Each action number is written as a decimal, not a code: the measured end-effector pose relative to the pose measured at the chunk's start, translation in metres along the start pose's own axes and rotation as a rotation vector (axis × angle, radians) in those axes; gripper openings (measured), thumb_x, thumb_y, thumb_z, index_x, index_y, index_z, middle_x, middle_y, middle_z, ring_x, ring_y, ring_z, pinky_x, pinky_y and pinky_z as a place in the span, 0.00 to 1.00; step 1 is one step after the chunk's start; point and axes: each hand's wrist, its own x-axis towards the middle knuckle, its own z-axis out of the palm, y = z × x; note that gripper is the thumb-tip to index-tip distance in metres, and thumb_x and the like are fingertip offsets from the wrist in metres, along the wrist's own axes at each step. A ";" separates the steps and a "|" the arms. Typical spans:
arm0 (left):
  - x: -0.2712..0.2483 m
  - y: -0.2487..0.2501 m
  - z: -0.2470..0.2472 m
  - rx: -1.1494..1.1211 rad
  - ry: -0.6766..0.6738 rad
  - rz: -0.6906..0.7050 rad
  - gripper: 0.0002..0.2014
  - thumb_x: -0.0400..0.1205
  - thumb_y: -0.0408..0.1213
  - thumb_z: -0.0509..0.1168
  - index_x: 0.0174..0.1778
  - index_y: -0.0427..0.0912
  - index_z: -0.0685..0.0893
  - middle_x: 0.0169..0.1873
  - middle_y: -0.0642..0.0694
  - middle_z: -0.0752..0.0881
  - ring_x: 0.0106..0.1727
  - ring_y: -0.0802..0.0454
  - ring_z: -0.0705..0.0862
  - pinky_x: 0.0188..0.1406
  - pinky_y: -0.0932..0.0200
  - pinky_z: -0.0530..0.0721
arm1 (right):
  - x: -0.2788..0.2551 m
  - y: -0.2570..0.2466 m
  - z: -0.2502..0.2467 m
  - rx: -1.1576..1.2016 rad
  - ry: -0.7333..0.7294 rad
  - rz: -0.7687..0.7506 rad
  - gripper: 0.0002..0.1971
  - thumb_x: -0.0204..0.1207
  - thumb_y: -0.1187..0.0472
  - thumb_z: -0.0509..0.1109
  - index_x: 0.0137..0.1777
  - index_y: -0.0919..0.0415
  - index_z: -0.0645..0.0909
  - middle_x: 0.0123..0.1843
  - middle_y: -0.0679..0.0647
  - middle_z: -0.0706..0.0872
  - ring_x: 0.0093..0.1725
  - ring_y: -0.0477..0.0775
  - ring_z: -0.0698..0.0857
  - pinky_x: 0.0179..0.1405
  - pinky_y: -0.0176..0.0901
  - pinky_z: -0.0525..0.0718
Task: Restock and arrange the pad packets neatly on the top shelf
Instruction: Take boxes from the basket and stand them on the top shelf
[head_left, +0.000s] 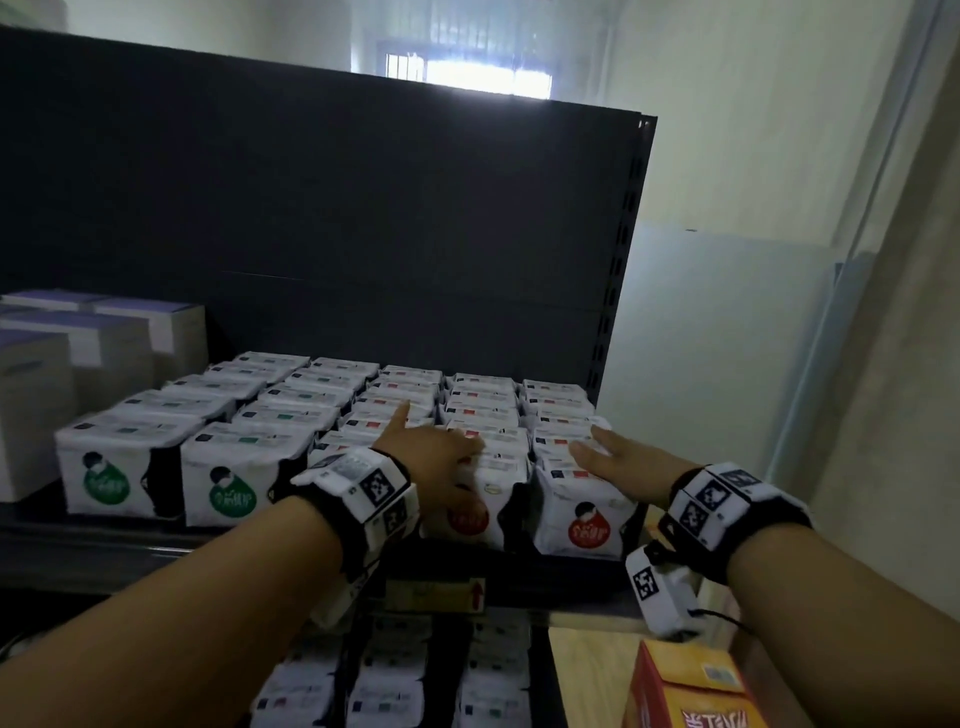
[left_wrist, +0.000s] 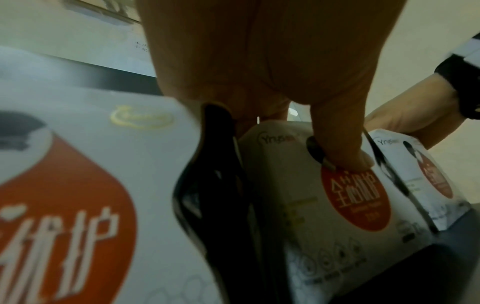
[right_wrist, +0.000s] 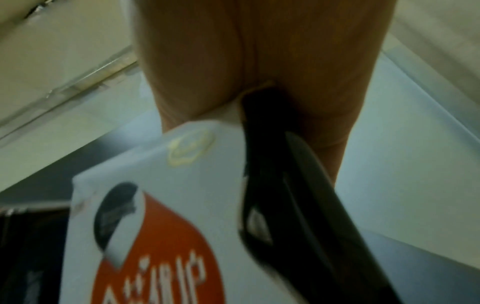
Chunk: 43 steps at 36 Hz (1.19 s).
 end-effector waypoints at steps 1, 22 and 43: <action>0.000 0.000 0.000 0.003 -0.002 0.000 0.35 0.77 0.64 0.60 0.79 0.58 0.61 0.77 0.56 0.69 0.78 0.53 0.67 0.77 0.35 0.32 | 0.001 0.002 -0.003 0.041 0.011 0.010 0.43 0.76 0.28 0.45 0.86 0.53 0.49 0.86 0.54 0.56 0.83 0.57 0.61 0.80 0.49 0.58; 0.002 0.000 -0.003 0.017 -0.048 -0.006 0.36 0.78 0.61 0.62 0.81 0.57 0.59 0.80 0.54 0.65 0.80 0.53 0.63 0.79 0.39 0.37 | 0.026 0.019 -0.027 0.597 -0.121 0.083 0.36 0.58 0.24 0.52 0.39 0.57 0.82 0.27 0.46 0.87 0.26 0.42 0.85 0.25 0.34 0.80; 0.003 -0.001 -0.001 0.027 -0.066 -0.017 0.36 0.78 0.62 0.61 0.81 0.57 0.57 0.81 0.54 0.63 0.81 0.53 0.61 0.81 0.39 0.37 | -0.007 -0.013 0.003 0.292 0.056 0.054 0.45 0.78 0.29 0.38 0.81 0.64 0.64 0.81 0.63 0.68 0.78 0.62 0.70 0.80 0.56 0.64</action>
